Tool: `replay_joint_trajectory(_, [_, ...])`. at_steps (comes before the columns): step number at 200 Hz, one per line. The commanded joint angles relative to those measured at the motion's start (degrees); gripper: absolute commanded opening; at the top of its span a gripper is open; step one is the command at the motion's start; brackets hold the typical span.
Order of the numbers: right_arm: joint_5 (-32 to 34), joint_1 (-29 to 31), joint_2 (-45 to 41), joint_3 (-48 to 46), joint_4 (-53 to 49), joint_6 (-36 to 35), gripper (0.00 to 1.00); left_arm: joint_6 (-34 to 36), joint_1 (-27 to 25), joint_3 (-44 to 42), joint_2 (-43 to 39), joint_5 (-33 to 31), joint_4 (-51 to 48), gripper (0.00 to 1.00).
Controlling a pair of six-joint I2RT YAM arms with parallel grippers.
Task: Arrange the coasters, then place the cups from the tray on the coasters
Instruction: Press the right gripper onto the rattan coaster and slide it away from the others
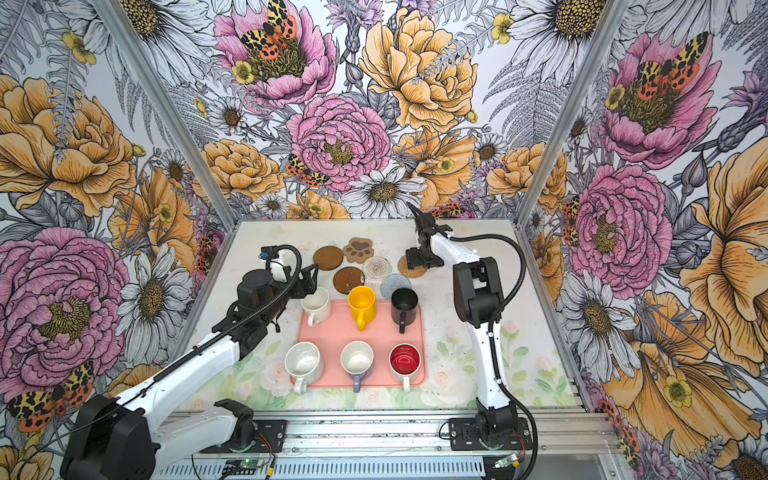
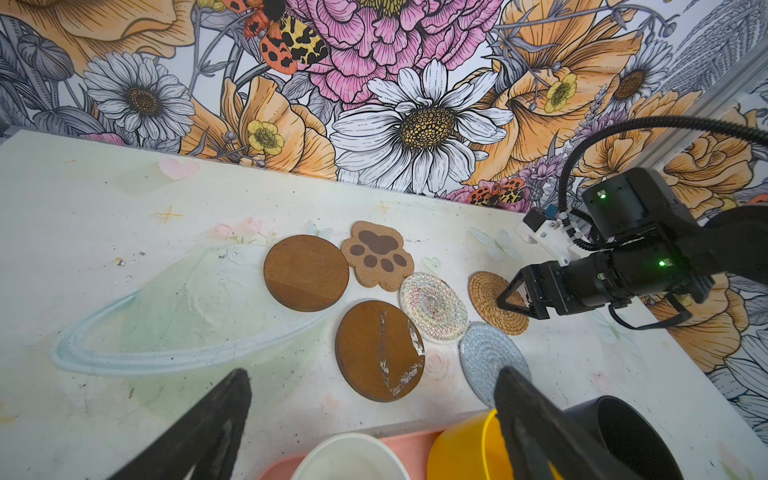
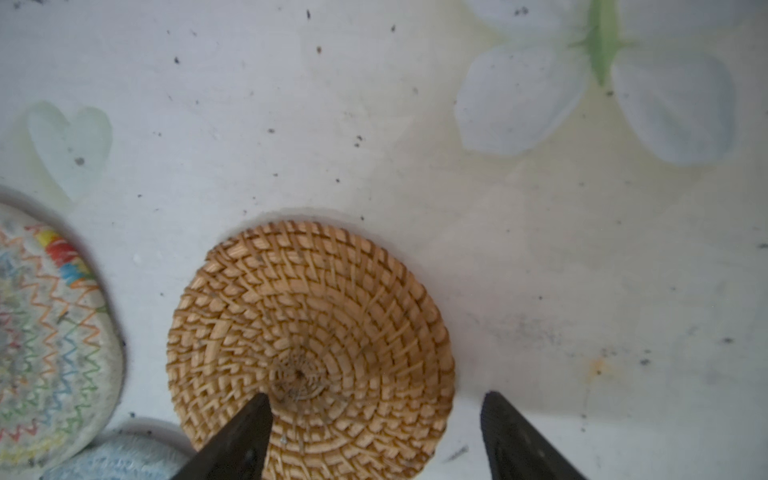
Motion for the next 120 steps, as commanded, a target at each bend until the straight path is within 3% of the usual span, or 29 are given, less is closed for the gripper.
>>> replay_joint_trajectory(1, [-1.7,0.1,-1.2,0.0,0.2,1.5,0.78,1.0,-0.3,0.6,-0.4,0.0,-0.7,0.93])
replay_joint_trajectory(54, [-4.7,0.8,0.4,4.1,0.2,2.8,0.45,0.6,-0.4,0.8,-0.4,0.3,-0.7,0.92])
replay_joint_trajectory(110, [-5.4,1.5,2.2,5.0,0.1,3.6,0.32,0.7,-0.4,1.0,-0.5,0.2,-1.2,0.93])
replay_joint_trajectory(120, [-6.2,1.6,2.7,5.0,0.2,3.6,0.24,0.8,-0.4,1.0,-0.5,0.2,-1.2,0.93])
